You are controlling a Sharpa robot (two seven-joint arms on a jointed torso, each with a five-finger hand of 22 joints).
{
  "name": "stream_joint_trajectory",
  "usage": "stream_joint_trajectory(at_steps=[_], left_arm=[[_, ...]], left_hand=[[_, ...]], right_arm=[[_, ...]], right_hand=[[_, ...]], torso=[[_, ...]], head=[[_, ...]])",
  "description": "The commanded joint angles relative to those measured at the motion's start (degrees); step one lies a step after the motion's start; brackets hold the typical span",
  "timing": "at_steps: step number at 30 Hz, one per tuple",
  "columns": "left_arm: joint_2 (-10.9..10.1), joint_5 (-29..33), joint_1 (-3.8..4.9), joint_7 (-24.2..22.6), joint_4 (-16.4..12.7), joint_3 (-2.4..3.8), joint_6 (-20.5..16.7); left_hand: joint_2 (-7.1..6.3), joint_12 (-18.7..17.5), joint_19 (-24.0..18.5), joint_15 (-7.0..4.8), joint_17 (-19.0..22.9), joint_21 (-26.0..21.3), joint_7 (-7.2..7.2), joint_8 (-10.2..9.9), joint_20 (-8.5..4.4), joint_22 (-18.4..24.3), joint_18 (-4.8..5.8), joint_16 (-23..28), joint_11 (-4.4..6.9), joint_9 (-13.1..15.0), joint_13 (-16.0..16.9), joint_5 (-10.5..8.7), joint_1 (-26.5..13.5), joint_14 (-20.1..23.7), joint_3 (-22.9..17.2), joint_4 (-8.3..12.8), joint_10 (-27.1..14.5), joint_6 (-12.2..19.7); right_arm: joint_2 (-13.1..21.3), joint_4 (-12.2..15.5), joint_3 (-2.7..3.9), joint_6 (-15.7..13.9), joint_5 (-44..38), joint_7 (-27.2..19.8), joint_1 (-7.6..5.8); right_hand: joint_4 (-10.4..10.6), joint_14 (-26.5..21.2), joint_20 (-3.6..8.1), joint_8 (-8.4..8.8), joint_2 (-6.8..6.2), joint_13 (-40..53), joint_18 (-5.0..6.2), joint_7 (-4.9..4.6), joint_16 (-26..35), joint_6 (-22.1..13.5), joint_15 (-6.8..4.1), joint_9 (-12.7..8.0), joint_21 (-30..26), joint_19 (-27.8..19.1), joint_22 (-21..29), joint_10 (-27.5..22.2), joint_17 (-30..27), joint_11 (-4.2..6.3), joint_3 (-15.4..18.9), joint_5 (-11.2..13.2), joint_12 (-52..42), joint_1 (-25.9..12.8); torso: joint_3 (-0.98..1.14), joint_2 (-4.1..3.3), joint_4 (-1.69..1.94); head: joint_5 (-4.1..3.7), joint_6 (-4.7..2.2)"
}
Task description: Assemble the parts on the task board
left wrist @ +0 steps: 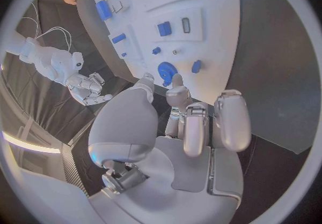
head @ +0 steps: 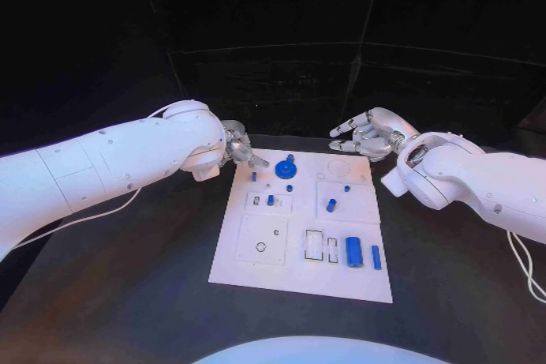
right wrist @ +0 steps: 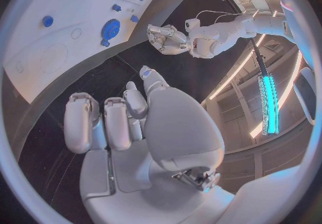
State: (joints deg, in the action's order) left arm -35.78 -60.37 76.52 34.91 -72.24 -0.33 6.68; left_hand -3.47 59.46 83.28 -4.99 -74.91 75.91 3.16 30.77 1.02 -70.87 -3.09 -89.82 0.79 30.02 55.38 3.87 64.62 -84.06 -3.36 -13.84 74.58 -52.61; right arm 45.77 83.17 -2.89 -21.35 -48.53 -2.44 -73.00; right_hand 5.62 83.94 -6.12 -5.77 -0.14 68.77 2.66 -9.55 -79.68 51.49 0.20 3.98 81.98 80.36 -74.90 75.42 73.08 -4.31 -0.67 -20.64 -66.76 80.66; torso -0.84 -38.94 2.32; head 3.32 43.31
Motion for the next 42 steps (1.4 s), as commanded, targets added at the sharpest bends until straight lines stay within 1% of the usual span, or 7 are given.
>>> stream_joint_trajectory(at_steps=[1,9,16,24,28,34,42], left_arm=[[1.04,0.18,0.41,2.95,2.66,0.1,6.75],[4.27,-2.3,0.81,2.47,9.2,0.11,8.68],[6.93,-3.55,0.71,1.09,13.13,0.05,8.84],[8.67,-3.77,0.35,-0.21,15.06,0.01,9.01],[9.47,-3.79,-0.03,-0.33,16.04,-0.06,9.94],[10.22,-3.79,-0.5,-1.19,17.07,-0.27,11.04],[10.86,-3.79,-0.94,-2.05,17.89,-0.38,10.79]], left_hand=[[0.22,-0.1,0.08,0.43,-15.09,-0.24,0.3,-0.44,0.46,0.27,-1.18,-0.18,0.07,-0.6,-0.27,0.24,0.95,-5.94,-1.0,0.03,-0.45,-0.07],[-1.0,0.67,0.39,0.59,-15.09,-0.35,0.36,-1.28,0.73,0.14,-1.17,-0.18,-0.04,-2.46,-0.36,-0.94,-1.98,-5.94,2.46,-2.37,-0.21,-1.14],[-0.58,0.94,0.49,0.43,-15.09,-0.43,0.2,-1.53,0.56,0.14,-1.16,-0.18,0.11,-3.1,-0.35,-1.15,-3.12,-5.94,4.64,-2.74,-0.12,-1.61],[-0.17,1.32,0.67,0.37,-15.09,-0.15,0.14,-1.64,0.49,-0.28,-1.07,-0.18,0.17,-3.4,-0.05,-1.15,-3.57,-5.94,5.57,-2.77,0.09,-1.84],[-0.05,1.42,0.73,0.35,-15.09,-0.05,0.12,-1.68,0.47,-0.42,-1.03,-0.18,0.19,-3.5,0.01,-1.14,-3.37,-5.94,5.76,-2.63,0.14,-1.92],[0.47,1.43,0.78,0.32,-15.09,-0.03,0.09,-1.81,0.43,-0.49,-1.02,-0.18,0.22,-3.86,-0.12,-1.13,-2.21,-5.94,6.2,-2.23,0.12,-2.16],[1.05,1.48,0.81,0.32,-15.09,-0.03,0.08,-1.91,0.42,-0.55,-1.0,-0.18,0.23,-4.18,-0.19,-1.12,-1.22,-5.94,6.56,-1.99,0.11,-2.38]], right_arm=[[-0.07,-0.11,0.04,0.59,0.01,-0.46,-0.1],[-0.23,-0.23,0.04,0.67,0.01,-0.52,-0.1],[-0.24,-0.19,0.04,0.56,0.01,-0.62,-0.1],[-0.44,-0.25,0.04,0.55,0.01,-0.67,-0.1],[-0.56,-0.3,0.04,0.58,0.01,-0.69,-0.1],[-0.63,-0.3,0.04,0.6,0.01,-0.7,-0.1],[-0.75,-0.33,0.04,0.65,0.01,-0.71,-0.1]], right_hand=[[0.24,2.44,-0.07,-0.16,0.07,-0.04,0.77,0.03,0.24,0.01,-0.33,-0.02,-0.2,-0.5,-1.51,-0.25,-0.1,0.05,-0.06,-0.21,0.29,-0.63],[0.24,2.38,-0.07,-0.16,0.11,-0.1,0.82,0.03,0.43,0.0,-0.33,-0.03,-0.33,-0.65,-1.31,-0.28,-0.38,0.06,-0.12,-0.28,0.34,-0.63],[0.27,2.37,-0.07,-0.15,0.1,-0.12,0.83,0.03,0.45,-0.02,-0.33,-0.03,-0.35,-0.67,-1.28,-0.3,-0.39,0.05,-0.13,-0.22,0.35,-0.69],[0.27,2.37,-0.07,-0.15,0.1,-0.12,0.83,0.03,0.45,-0.02,-0.33,-0.03,-0.35,-0.67,-1.28,-0.3,-0.39,0.05,-0.13,-0.22,0.35,-0.69],[0.3,2.35,-0.07,-0.15,0.08,-0.17,0.85,0.02,0.52,-0.05,-0.33,-0.03,-0.41,-0.72,-1.2,-0.33,-0.48,0.05,-0.13,-0.12,0.39,-0.75],[0.3,2.35,-0.07,-0.15,0.08,-0.17,0.85,0.02,0.52,-0.05,-0.33,-0.03,-0.41,-0.72,-1.2,-0.33,-0.48,0.05,-0.13,-0.12,0.39,-0.75],[0.3,2.35,-0.07,-0.15,0.08,-0.17,0.85,0.02,0.52,-0.05,-0.33,-0.03,-0.41,-0.72,-1.2,-0.33,-0.48,0.05,-0.13,-0.12,0.39,-0.75]], torso=[[-0.03,-0.04,0.03],[-0.05,-0.07,-0.1],[-0.02,-0.09,-0.16],[0.07,-0.05,-0.1],[-0.02,-0.02,-0.07],[0.08,-0.03,-0.12],[0.03,0.04,-0.02]], head=[[0.03,-0.03],[0.29,-0.17],[0.39,-0.02],[0.26,-0.01],[0.29,0.07],[0.17,0.13],[-0.02,0.23]])
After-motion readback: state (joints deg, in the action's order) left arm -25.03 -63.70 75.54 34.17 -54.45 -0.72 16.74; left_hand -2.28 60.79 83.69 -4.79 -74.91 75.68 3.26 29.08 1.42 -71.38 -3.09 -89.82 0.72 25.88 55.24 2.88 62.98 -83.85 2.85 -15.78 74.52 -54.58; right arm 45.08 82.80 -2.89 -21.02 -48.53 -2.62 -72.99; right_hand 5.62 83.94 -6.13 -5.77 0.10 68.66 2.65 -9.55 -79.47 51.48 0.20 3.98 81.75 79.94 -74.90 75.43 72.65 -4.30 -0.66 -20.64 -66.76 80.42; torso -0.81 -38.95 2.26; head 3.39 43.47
